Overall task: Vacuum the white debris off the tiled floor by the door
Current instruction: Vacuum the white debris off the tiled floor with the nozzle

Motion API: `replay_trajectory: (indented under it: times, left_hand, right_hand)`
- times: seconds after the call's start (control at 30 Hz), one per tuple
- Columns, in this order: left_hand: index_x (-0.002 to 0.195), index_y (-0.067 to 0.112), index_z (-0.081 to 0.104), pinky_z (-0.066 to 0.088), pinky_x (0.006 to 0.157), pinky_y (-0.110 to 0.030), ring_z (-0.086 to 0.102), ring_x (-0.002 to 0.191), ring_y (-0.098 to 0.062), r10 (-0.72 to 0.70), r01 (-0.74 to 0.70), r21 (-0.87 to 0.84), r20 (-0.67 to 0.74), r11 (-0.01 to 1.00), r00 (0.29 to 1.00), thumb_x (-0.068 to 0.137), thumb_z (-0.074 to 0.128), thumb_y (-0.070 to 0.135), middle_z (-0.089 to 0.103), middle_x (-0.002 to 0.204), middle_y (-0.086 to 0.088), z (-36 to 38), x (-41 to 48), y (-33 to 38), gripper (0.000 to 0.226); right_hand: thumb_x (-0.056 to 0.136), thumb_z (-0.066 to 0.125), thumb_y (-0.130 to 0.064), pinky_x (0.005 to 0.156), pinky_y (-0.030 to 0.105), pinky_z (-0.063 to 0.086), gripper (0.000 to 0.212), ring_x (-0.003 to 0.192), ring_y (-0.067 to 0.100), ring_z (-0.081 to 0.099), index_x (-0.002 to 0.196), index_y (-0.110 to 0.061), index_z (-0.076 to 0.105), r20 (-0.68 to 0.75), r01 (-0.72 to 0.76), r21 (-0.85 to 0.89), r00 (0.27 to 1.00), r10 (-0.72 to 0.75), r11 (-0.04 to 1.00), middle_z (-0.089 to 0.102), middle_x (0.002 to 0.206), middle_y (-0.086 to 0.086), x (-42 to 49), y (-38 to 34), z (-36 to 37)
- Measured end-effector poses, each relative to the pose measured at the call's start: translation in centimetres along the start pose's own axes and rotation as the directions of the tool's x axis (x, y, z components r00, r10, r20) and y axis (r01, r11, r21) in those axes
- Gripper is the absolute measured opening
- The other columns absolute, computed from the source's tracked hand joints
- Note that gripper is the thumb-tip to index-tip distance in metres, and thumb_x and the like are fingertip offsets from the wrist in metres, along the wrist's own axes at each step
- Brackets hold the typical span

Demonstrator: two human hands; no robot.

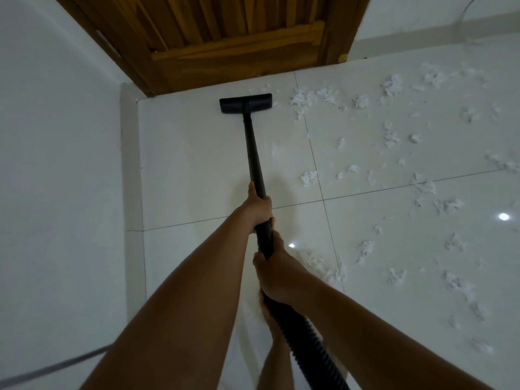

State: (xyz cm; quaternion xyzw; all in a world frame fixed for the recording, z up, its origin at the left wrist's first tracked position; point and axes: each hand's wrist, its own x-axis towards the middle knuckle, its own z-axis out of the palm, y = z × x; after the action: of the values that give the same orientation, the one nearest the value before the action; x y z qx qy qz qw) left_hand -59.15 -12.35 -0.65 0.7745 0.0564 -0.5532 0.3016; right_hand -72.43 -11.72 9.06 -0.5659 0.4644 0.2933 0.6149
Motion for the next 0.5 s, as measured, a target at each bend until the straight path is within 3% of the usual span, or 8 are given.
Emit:
replay_trajectory:
  times: [0.2, 0.5]
  left_hand:
    - [0.156, 0.048, -0.01, 0.055, 0.059, -0.032, 0.06, 0.065, -0.018, 0.019, -0.019, 0.067, 0.009, 0.998, 1.0, 0.107, 0.037, 0.031, 0.061, 0.086, -0.012, -2.3, 2.0, 0.8, 0.07]
    - [0.157, 0.046, -0.009, 0.049, 0.052, -0.027, 0.059, 0.062, -0.013, 0.042, -0.04, 0.085, -0.019, 0.996, 0.999, 0.107, 0.037, 0.032, 0.061, 0.085, -0.009, -2.7, 1.9, -0.4, 0.069]
  right_hand:
    - [0.108, 0.039, -0.037, 0.041, 0.025, 0.051, 0.066, 0.051, 0.017, 0.061, 0.155, -0.054, -0.004, 0.0, -0.025, 0.064, 1.0, 0.025, 0.998, 0.065, 0.091, 0.016, 1.6, -2.1, 1.3]
    - [0.108, 0.038, -0.035, 0.043, 0.026, 0.052, 0.065, 0.053, 0.017, 0.061, 0.156, -0.052, -0.003, 0.003, -0.002, 0.073, 1.0, 0.002, 0.997, 0.064, 0.089, 0.015, 1.4, -1.6, 2.5]
